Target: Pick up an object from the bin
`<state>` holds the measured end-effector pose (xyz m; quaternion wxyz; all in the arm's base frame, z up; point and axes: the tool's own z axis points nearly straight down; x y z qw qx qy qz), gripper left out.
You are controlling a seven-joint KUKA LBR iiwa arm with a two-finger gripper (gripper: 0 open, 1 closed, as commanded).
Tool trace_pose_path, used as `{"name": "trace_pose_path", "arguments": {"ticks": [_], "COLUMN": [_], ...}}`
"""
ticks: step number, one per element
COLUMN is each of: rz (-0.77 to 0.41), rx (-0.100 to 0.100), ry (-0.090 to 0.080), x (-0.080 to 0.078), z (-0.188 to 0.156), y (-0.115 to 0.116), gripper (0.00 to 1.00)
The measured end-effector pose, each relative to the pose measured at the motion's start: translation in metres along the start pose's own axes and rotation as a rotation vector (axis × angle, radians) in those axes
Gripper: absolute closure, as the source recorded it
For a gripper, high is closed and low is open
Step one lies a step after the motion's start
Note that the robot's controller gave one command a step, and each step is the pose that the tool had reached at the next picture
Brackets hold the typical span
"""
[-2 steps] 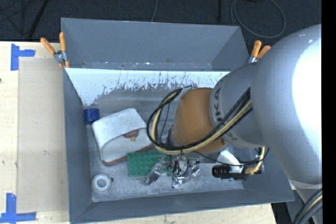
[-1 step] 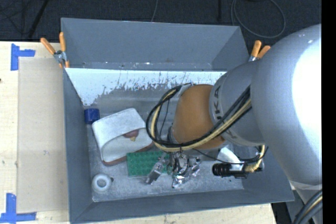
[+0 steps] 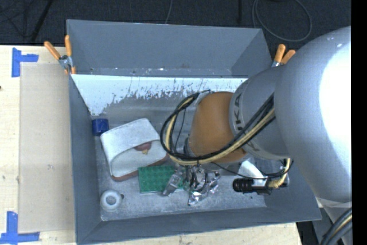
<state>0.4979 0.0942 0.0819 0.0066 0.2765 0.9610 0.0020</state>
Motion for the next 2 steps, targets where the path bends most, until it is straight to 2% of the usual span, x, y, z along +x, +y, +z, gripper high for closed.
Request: {"name": "trace_pose_path", "arguments": {"ticks": [1, 2], "rz": [-0.001, -0.003], "rx": [0.006, 0.005], "ry": [0.010, 0.009], "x": [-0.001, -0.003], "z": [-0.046, -0.099], "y": [0.000, 0.001], "gripper": [1.00, 1.00]}}
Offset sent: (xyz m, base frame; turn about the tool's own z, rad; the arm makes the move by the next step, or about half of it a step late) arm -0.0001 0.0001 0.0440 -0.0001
